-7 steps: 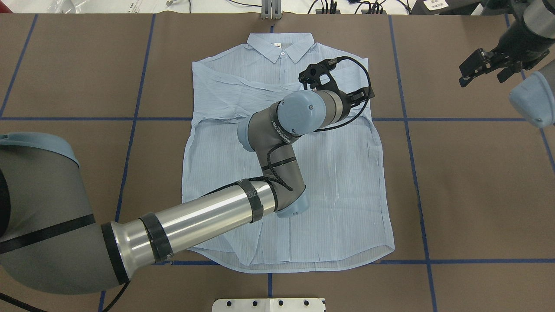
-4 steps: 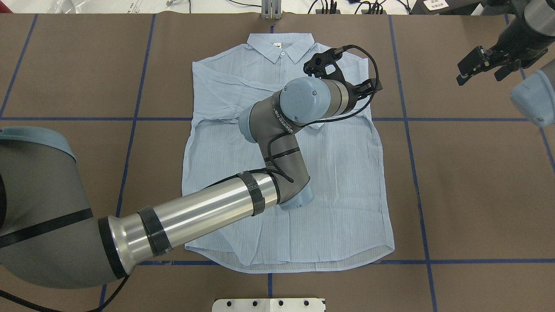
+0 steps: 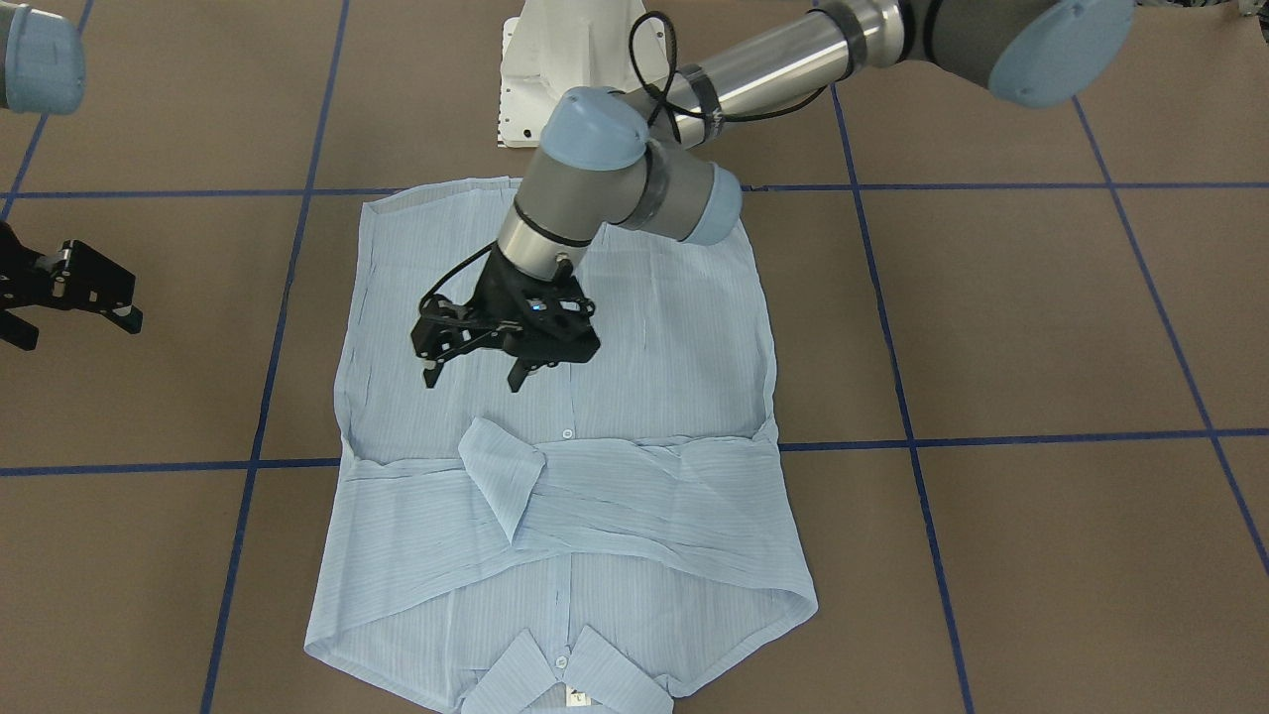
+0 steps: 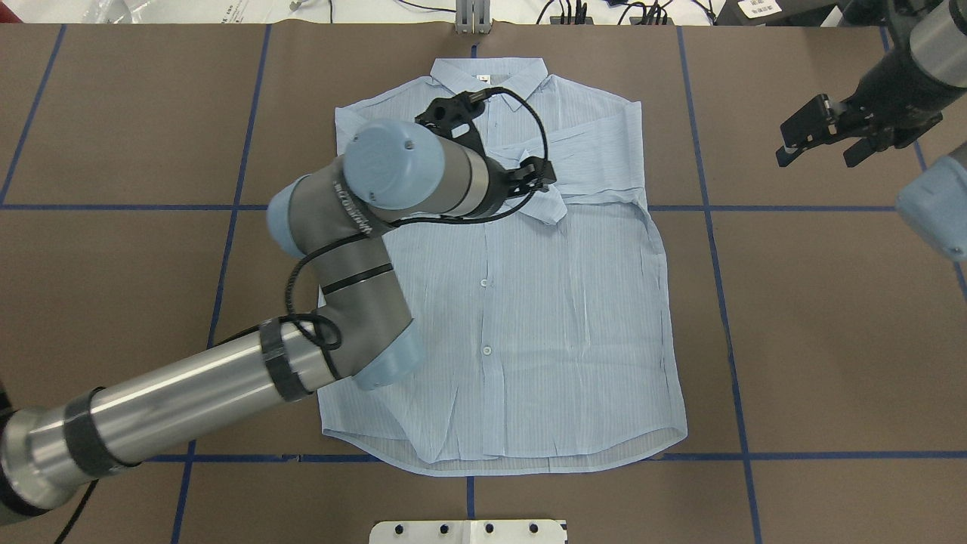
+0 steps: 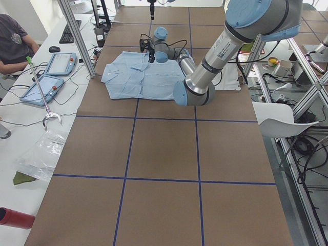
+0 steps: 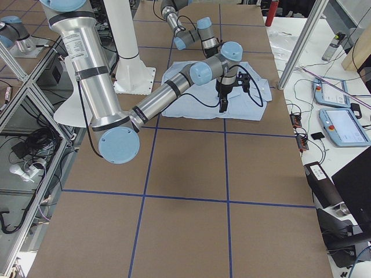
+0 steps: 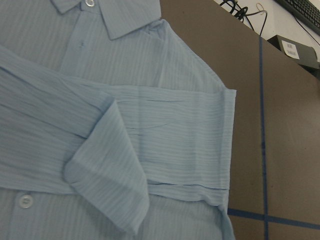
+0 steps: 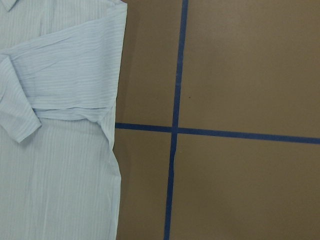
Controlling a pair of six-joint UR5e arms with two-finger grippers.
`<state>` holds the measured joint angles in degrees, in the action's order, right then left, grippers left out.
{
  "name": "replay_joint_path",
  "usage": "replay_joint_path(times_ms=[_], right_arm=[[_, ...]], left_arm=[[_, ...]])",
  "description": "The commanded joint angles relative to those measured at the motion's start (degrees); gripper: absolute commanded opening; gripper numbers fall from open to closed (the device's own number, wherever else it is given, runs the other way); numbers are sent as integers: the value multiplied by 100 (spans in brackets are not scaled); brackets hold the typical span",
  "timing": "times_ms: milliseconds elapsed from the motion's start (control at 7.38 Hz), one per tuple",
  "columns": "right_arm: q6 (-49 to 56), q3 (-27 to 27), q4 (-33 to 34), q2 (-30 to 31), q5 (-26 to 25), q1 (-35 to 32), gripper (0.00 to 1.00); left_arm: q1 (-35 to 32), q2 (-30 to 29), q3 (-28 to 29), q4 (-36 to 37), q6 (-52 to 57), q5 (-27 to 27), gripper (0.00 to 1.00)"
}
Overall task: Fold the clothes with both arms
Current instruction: 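Withdraw the left gripper and move both grippers to the shirt's side edges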
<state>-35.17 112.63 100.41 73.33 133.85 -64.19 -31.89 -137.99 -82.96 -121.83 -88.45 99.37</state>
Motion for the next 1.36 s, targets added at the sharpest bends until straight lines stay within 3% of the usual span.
replay_joint_path(times_ms=[0,271,407,813,1220], right_arm=[[-1240,504,-1165,723,-165,641,100],[-2445,558,-3315,1899,-507,1379,100],[-2920,593,-3648,2131,-805,1827,100],[-4058,664,-3634,2168,-2219,3628,100],[-4068,559,-3589,2107,-2302,4194,94]], left_arm=[[-37,1313,-2240,1454,703,134,99],[-72,2517,-3625,1891,1101,345,99],[-81,2897,-3935,1891,1102,337,99],[-81,3314,-4202,1882,1093,328,99],[-81,3323,-4193,1891,1093,302,99]])
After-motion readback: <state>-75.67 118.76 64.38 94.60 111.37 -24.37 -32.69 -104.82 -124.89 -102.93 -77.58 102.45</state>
